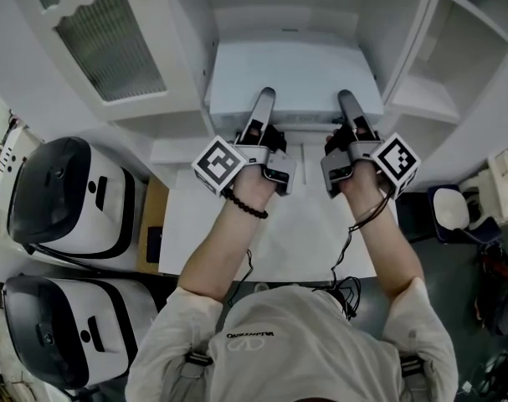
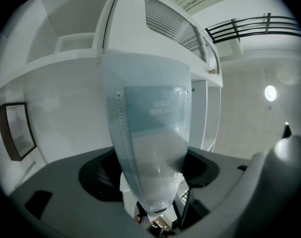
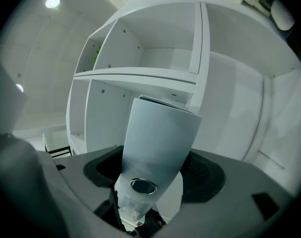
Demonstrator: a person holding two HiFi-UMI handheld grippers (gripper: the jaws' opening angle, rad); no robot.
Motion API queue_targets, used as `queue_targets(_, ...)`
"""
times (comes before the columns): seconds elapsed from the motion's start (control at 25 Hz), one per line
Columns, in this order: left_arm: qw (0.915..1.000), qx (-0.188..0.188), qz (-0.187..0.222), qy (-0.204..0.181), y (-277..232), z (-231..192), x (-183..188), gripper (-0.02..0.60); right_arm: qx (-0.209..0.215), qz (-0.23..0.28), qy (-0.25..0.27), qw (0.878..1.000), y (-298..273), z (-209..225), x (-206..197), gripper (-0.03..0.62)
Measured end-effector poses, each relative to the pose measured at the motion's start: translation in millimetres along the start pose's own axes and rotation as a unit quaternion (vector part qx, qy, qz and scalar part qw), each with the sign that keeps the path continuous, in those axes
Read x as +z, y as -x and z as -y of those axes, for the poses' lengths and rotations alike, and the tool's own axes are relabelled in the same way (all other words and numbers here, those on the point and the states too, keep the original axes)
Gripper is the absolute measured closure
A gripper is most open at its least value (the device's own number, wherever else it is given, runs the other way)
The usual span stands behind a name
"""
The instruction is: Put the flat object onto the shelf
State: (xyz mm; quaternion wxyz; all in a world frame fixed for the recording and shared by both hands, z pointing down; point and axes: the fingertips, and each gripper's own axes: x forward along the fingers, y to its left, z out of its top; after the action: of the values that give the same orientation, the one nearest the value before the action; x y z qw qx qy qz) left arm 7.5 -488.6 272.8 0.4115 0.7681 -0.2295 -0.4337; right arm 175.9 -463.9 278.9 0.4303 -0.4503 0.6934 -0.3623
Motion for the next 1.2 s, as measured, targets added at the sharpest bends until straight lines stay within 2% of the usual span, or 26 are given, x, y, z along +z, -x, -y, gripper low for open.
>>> queue_targets(0.16,0.9997,0.018,-0.002,-0.013,-4,-6,3,0.249,-0.005,-0.001,-0.004,1.000,-8,2,3,0.243)
queue_targets(0.28,0.9998,0.018,0.001,-0.007,-5,-5,3,0.247,-0.005,0.000,-0.005,1.000,-11,2,4,0.240)
queue_targets(0.52,0.9994,0.028,-0.005,-0.020,-5,-5,3,0.233,0.009,-0.006,0.000,1.000,-12,-3,3,0.236)
queue_targets(0.76,0.9983,0.024,-0.012,-0.052,3,2,4,0.179,0.051,-0.024,0.070,0.996,9,-22,-9,0.218)
queue_targets(0.92,0.9989,0.022,0.004,-0.041,39,9,1,0.179,0.034,0.011,0.128,0.991,46,-22,-7,0.224)
queue_targets(0.96,0.9975,0.034,-0.001,-0.062,52,8,0,0.179,0.024,0.020,0.159,0.987,57,-22,-4,0.225)
queue_targets(1.0,0.9930,0.048,-0.014,-0.107,64,8,-1,0.181,0.013,0.028,0.203,0.979,68,-23,-2,0.229)
queue_targets(1.04,0.9832,0.055,-0.033,-0.171,73,11,-3,0.184,0.004,0.034,0.255,0.966,78,-26,0,0.253)
queue_targets(1.12,0.9501,0.050,-0.068,-0.300,80,26,-8,0.242,0.003,0.049,0.351,0.935,93,-38,-3,0.319)
queue_targets(1.2,0.9088,0.045,-0.082,-0.407,82,39,-10,0.359,0.021,0.066,0.419,0.905,99,-55,-11,0.402)
